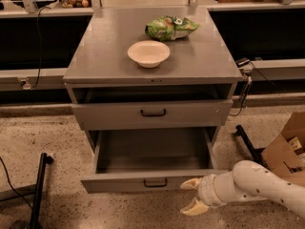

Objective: Close middle drawer

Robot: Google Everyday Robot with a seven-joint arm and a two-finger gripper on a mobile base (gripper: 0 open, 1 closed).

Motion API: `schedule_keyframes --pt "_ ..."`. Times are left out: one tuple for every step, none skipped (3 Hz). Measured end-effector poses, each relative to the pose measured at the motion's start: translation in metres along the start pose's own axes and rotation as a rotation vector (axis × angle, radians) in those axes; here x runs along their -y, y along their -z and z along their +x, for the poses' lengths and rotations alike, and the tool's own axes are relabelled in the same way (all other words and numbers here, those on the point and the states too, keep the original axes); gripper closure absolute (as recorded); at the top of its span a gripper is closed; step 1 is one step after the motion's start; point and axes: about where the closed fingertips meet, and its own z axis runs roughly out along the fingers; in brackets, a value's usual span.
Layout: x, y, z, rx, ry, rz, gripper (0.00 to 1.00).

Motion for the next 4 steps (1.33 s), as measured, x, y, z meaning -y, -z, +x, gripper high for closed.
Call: schedule_keyframes --pt "-0.002 -0.004 0.001 0.008 0.024 -0.001 0.64" --pt "-0.003 -0.005 0.0 0.01 0.024 -0.004 0.89" --pt "0.008 -0.022 0.009 0.043 0.008 0.071 1.0" --pt "0.018 -0.06 0.02 0.125 0.022 0.201 1.0"
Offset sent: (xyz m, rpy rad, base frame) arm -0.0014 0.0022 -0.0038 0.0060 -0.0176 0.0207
